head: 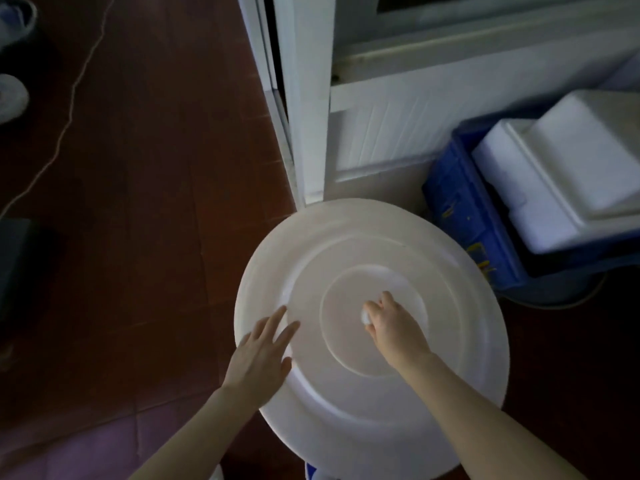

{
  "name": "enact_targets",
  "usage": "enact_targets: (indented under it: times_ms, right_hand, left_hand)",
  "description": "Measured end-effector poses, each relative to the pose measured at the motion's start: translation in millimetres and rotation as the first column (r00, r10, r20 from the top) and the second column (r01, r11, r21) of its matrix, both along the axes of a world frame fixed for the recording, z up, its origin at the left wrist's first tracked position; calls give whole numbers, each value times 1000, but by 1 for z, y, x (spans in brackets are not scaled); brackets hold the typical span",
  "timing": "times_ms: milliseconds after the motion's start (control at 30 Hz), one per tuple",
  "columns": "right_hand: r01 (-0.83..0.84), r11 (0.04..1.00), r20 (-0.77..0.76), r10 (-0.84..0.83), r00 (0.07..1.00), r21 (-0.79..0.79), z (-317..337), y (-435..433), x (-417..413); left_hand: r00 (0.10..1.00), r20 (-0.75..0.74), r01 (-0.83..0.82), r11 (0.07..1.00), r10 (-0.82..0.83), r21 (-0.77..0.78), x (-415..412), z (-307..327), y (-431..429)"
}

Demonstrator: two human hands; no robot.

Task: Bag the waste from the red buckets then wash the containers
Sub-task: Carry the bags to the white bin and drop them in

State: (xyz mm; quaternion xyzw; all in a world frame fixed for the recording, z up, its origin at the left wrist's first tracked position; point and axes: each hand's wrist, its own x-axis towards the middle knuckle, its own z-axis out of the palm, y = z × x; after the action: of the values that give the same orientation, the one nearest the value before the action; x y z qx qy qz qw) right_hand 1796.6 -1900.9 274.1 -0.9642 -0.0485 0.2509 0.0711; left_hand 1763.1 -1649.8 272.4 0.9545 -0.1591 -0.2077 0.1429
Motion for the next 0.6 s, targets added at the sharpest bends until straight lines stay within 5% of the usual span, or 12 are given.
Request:
enact_targets:
  times_ms: [600]
  right_hand:
    - [-5,994,-55,11,998,112,-46,16,19]
  left_hand:
    - [986,-105,-82,918,133,388,-3,-44,3]
